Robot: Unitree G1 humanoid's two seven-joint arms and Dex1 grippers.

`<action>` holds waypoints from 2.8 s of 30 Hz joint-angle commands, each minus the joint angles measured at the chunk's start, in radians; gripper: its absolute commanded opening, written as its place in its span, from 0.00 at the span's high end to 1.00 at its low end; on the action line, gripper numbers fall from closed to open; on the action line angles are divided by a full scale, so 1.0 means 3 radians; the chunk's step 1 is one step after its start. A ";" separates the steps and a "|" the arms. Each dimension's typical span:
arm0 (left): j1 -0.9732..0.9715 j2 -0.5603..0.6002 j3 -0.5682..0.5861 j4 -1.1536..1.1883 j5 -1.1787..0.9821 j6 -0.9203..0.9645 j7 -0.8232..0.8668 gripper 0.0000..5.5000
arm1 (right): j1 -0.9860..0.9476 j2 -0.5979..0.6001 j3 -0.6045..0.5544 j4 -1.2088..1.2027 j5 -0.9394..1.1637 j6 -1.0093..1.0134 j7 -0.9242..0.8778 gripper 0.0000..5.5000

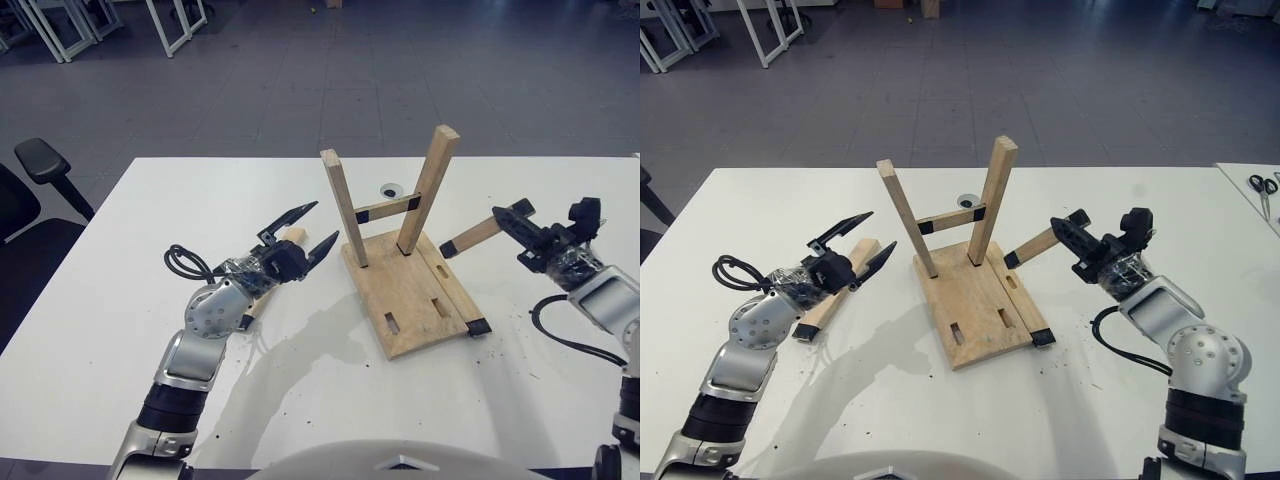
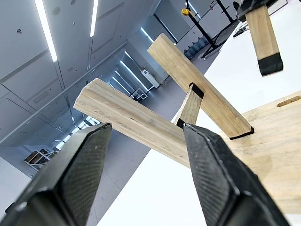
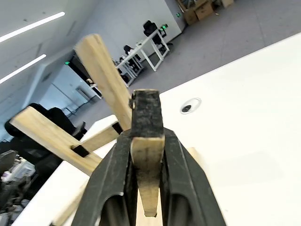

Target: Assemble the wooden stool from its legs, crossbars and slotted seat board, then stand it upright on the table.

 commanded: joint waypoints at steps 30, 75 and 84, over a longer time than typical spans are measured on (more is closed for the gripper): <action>-0.0034 -0.0012 -0.0068 0.0019 0.0076 0.0122 0.0051 0.49 | -0.0371 -0.0290 0.0521 0.0013 -0.2184 0.0341 -0.0224 0.93; 0.0018 -0.0035 -0.0081 0.0110 0.0083 0.0092 0.0107 0.49 | -0.1131 0.0597 -0.0098 0.0021 -0.2145 -0.0411 -0.0523 0.67; 0.0213 -0.0162 -0.0125 -0.0132 0.0160 0.0208 0.0255 0.49 | -0.0262 0.0620 -0.0119 -0.1106 -0.1880 -0.0477 -0.0337 0.58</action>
